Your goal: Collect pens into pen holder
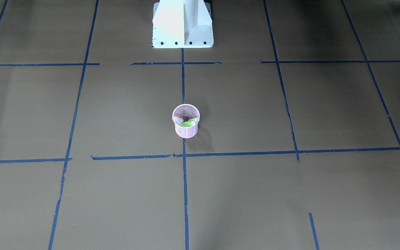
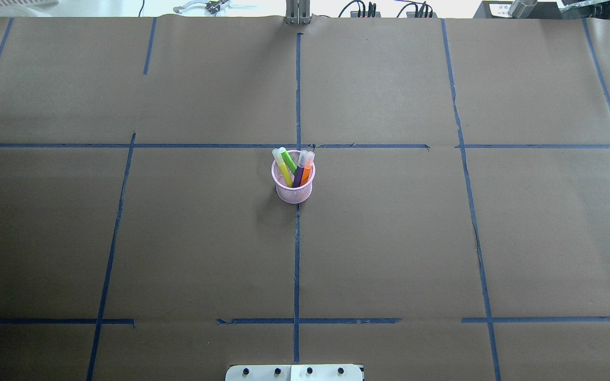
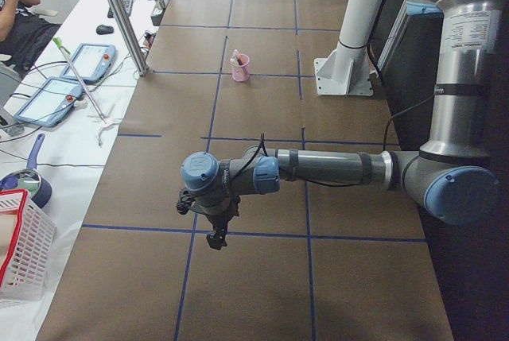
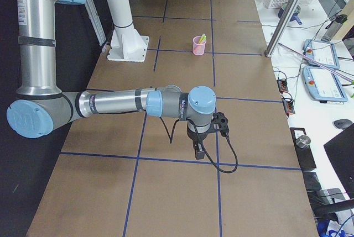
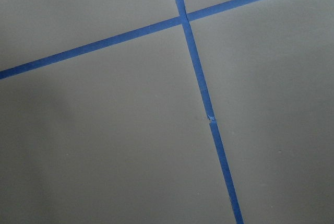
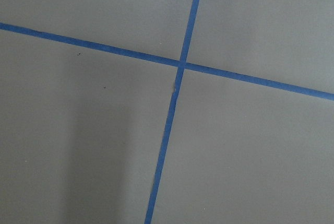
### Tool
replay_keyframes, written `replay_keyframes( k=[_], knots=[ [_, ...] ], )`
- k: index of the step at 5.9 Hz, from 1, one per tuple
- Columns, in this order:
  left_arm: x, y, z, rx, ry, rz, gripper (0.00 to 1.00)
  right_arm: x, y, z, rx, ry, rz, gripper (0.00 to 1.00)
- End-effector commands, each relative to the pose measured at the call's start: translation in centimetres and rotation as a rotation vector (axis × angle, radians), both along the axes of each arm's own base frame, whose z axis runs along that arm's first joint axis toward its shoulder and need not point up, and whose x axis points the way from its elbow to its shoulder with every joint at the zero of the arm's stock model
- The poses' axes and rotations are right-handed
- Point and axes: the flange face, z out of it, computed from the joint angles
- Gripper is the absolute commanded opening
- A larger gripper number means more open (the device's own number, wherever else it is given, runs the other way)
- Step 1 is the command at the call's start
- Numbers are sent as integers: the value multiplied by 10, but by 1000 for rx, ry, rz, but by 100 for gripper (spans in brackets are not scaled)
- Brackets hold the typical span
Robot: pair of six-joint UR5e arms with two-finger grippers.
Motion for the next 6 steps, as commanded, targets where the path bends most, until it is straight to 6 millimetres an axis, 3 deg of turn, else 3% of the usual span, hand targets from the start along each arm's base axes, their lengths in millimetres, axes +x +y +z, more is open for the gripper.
replay_keyframes(
  k=[1, 6],
  knots=[
    [0, 0, 0, -1, 0, 0, 100, -7, 2, 27, -52, -5, -12, 100],
    [0, -1, -1, 3, 0, 1, 100, -24, -2, 28, -50, -4, -52, 100]
  ],
)
